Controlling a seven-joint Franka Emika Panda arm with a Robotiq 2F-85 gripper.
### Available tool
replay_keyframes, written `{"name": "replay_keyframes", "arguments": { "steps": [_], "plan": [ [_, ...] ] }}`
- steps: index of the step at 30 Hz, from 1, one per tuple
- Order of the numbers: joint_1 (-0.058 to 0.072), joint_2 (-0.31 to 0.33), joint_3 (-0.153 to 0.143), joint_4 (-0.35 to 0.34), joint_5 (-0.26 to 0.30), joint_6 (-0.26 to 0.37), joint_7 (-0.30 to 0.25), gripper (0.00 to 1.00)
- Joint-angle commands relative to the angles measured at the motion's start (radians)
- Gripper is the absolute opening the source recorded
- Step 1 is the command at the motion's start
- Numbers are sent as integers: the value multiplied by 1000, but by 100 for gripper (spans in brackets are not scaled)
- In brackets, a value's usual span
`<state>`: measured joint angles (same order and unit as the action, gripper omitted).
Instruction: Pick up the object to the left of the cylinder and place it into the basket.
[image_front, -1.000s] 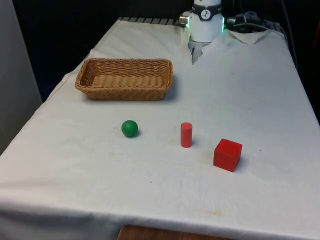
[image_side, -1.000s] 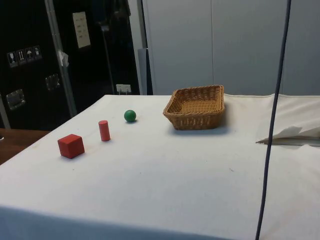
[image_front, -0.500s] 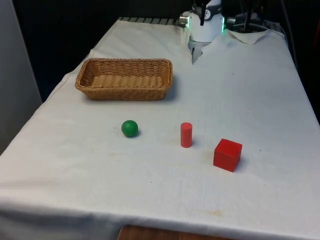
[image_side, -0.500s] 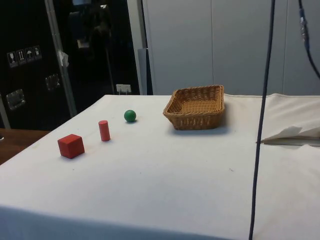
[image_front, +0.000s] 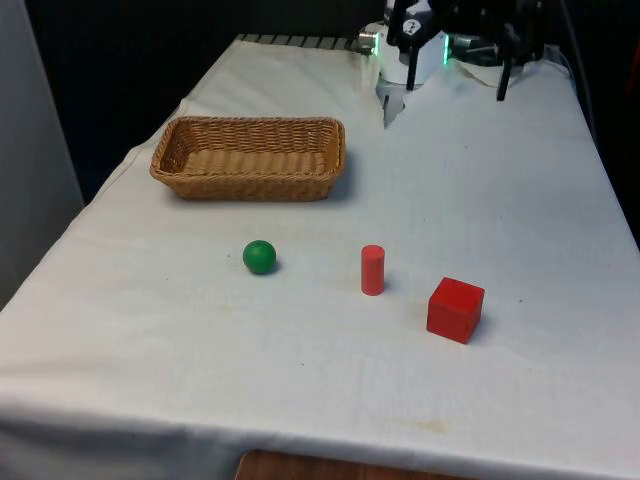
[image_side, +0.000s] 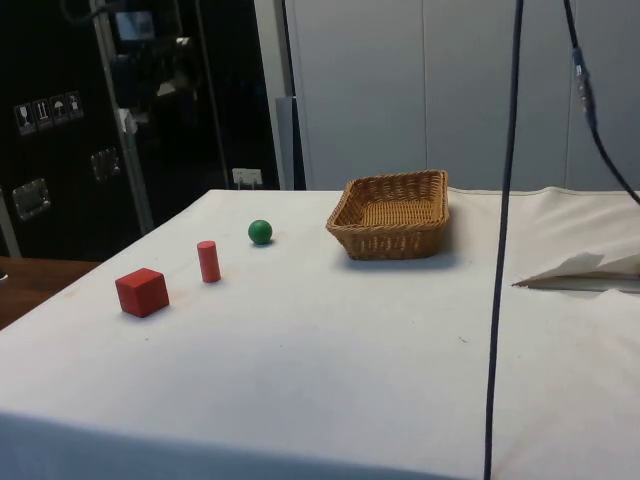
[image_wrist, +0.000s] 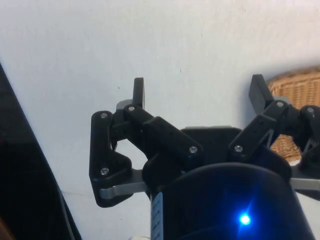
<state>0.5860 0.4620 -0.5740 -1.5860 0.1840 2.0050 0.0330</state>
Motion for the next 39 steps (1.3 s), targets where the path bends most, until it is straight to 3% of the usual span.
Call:
{"name": "replay_keyframes", "arguments": {
  "steps": [1, 4, 5, 7, 11, 12, 13, 19, 20, 21, 26, 27, 28, 30, 36, 37, 39],
  "plan": [
    [-7, 18, 5, 11, 18, 15, 1, 100],
    [-9, 43, 6, 25, 33, 35, 3, 100],
    [-3, 29, 0, 13, 20, 30, 1, 100],
    [-11, 73, 6, 48, 48, 45, 5, 100],
    [-14, 132, 7, 104, 75, 48, 9, 100],
    [-8, 123, 0, 94, 66, 51, 7, 100],
    [-16, 145, 7, 116, 80, 47, 10, 100],
    [-23, 210, 6, 179, 113, 44, 10, 100],
    [-18, 216, 0, 182, 111, 51, 9, 100],
    [-25, 230, 8, 196, 124, 45, 11, 100],
    [-32, 287, 9, 239, 164, 52, 9, 100],
    [-33, 295, 9, 244, 172, 55, 9, 100],
    [-26, 293, 0, 242, 166, 54, 9, 100],
    [-35, 308, 8, 253, 186, 59, 7, 100],
    [-37, 349, 11, 266, 232, 88, 5, 100],
    [-30, 341, 2, 260, 220, 80, 7, 100],
    [-36, 360, 12, 269, 243, 99, 7, 100]
  ]
}}
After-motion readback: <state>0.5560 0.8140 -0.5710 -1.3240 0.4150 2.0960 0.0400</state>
